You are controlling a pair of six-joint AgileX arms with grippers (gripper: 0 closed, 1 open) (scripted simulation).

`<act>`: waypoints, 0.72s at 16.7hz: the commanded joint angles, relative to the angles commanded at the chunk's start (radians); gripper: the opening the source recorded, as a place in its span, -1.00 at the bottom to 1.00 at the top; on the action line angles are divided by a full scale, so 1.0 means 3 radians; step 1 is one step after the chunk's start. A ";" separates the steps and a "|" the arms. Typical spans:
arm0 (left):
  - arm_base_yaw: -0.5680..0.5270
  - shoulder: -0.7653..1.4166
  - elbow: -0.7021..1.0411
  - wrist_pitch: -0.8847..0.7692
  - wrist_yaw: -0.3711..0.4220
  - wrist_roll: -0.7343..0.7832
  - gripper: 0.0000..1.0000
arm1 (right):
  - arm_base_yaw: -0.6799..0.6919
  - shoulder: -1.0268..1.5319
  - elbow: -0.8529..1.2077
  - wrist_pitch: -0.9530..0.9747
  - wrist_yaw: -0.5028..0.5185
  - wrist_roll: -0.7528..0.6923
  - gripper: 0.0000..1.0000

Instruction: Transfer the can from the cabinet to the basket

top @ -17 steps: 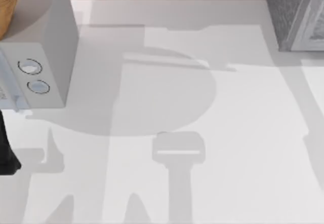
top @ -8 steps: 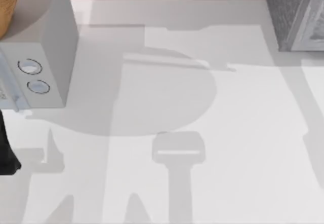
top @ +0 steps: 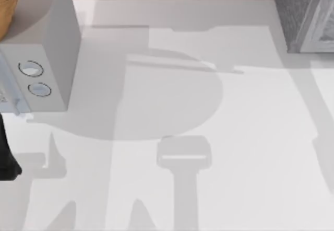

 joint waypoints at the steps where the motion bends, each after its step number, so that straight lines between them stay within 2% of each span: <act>1: 0.0000 0.0000 0.0000 0.0000 0.0000 0.0000 1.00 | 0.0000 0.0000 0.0000 0.0000 0.0000 0.0000 -0.96; 12: 0.0000 0.0000 0.0000 0.0000 0.0000 0.0000 1.00 | 0.0023 -0.0052 -0.0004 -0.0038 0.0018 0.0003 -1.00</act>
